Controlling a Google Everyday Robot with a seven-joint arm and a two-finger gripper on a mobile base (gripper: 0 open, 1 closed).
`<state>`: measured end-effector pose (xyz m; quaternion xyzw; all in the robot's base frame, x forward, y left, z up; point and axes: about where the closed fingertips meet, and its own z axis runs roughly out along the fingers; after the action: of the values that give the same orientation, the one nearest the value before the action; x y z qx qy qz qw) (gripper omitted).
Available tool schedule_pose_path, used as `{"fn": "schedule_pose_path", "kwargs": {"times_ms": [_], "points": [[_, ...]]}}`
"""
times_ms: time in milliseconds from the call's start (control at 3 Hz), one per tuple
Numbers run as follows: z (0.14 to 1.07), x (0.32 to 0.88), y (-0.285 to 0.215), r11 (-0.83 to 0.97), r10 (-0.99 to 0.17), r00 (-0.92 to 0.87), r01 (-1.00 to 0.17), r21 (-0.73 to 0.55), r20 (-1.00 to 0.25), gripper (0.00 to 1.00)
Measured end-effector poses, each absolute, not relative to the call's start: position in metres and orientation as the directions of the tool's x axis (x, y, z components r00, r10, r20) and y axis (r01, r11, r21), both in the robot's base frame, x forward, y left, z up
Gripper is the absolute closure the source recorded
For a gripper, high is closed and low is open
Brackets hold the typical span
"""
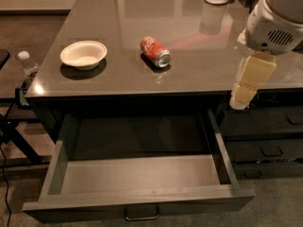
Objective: Place coke can into top drawer
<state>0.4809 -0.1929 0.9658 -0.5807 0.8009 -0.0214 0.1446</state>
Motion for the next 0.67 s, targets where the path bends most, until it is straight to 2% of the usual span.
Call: {"fn": "schedule_pose_path", "kwargs": {"times_ms": [667], "points": [[0.940,0.517,-0.179,0.448,-0.874,-0.395,-0.881,-0.151,-0.284,0.00]]}}
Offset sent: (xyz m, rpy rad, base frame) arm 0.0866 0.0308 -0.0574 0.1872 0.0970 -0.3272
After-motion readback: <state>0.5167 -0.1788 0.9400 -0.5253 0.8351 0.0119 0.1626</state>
